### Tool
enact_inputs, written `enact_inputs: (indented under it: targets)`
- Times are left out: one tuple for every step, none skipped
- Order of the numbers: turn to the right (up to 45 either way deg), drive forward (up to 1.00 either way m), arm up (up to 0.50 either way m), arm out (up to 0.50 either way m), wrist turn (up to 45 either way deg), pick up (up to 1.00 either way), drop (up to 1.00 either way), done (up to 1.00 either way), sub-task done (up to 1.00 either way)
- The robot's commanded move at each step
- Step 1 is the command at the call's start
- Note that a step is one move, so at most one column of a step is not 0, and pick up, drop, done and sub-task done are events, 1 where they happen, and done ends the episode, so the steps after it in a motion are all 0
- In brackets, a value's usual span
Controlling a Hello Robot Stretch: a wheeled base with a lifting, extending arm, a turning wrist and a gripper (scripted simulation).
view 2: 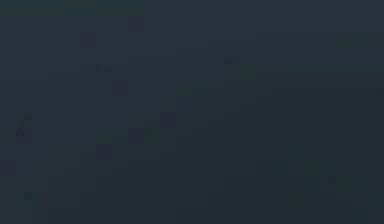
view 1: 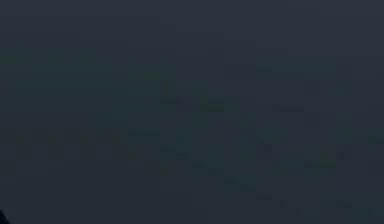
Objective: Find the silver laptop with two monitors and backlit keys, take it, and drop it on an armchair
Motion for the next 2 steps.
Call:
enact_inputs:
  targets:
    - [-45.0,0.00,0.00,0.00,0.0,0.00,0.00,0.00,0.00]
    - [-45.0,0.00,0.00,0.00,0.0,0.00,0.00,0.00,0.00]
